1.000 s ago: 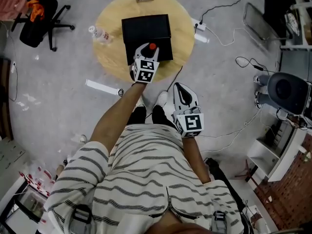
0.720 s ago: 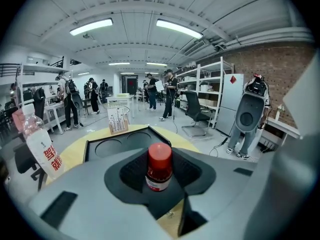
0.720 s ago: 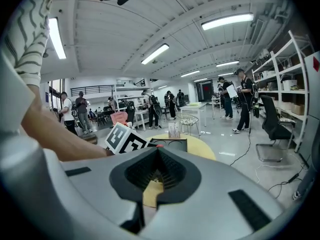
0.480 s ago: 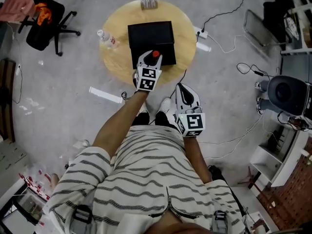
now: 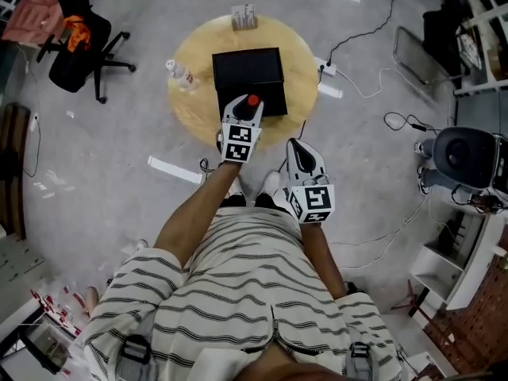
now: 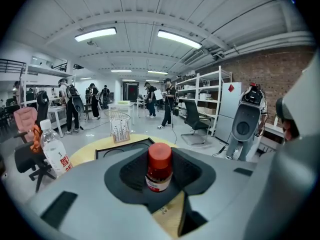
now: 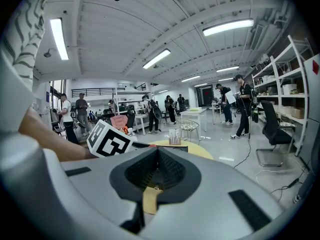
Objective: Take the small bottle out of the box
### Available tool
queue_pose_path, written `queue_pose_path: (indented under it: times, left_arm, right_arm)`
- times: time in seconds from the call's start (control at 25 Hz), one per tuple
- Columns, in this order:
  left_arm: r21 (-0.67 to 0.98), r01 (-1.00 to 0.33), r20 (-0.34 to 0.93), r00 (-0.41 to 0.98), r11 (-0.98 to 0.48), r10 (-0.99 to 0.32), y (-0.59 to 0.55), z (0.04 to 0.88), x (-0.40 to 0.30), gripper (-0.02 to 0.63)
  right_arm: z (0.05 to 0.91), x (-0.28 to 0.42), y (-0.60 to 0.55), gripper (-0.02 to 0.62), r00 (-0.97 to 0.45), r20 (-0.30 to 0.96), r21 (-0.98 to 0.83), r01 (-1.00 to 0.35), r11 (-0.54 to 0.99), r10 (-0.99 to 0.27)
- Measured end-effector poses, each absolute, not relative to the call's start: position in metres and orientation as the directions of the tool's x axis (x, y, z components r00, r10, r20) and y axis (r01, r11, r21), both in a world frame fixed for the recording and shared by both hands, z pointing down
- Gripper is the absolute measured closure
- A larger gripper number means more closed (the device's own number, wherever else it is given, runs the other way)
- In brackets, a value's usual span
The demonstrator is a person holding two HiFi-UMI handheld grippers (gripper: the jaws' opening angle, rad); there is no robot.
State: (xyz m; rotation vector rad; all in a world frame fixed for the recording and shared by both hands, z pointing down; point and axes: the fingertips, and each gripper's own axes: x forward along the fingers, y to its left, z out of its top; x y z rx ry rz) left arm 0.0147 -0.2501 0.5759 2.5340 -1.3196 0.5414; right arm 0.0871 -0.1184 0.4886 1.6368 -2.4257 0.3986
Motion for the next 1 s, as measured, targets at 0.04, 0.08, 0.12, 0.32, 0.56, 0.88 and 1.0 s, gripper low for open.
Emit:
queue_pose_path:
  times: [0.04, 0.08, 0.12, 0.32, 0.56, 0.88, 1.0]
  left_arm:
    - [0.038, -0.822, 0.417, 0.53, -0.569, -0.738, -0.249, 0.572, 0.014, 0.454]
    - [0.04, -0.82, 0.41, 0.534, -0.571, -0.739, -0.247, 0.569, 0.014, 0.454]
    - [0.04, -0.819, 0.405, 0.538, -0.573, -0.74, -0.245, 0.567, 0.013, 0.454]
    - [0.032, -0.806, 0.391, 0.554, -0.591, -0.735, -0.232, 0.557, 0.01, 0.454]
    - [0.013, -0.79, 0.372, 0.572, -0.613, -0.731, -0.222, 0.548, 0.01, 0.454]
    - [0.021, -0.784, 0.351, 0.587, -0.62, -0.73, -0.208, 0.538, 0.007, 0.454]
    - [0.02, -0.779, 0.342, 0.595, -0.627, -0.728, -0.201, 0.531, 0.006, 0.454]
  right_arm:
    - [0.488, 0.088, -0.119, 0.584, -0.373, 0.301, -0.116, -0.928, 0.354, -0.878]
    - [0.487, 0.089, -0.12, 0.584, -0.373, 0.3, -0.115, -0.928, 0.355, -0.878]
    - [0.487, 0.089, -0.121, 0.584, -0.374, 0.299, -0.114, -0.927, 0.356, -0.878]
    - [0.487, 0.089, -0.123, 0.584, -0.377, 0.29, -0.105, -0.926, 0.362, -0.88]
    - [0.484, 0.093, -0.13, 0.584, -0.379, 0.271, -0.109, -0.925, 0.363, -0.885]
    - [0.485, 0.091, -0.131, 0.584, -0.386, 0.265, -0.095, -0.922, 0.375, -0.884]
    - [0.484, 0.091, -0.13, 0.584, -0.39, 0.261, -0.089, -0.921, 0.38, -0.883]
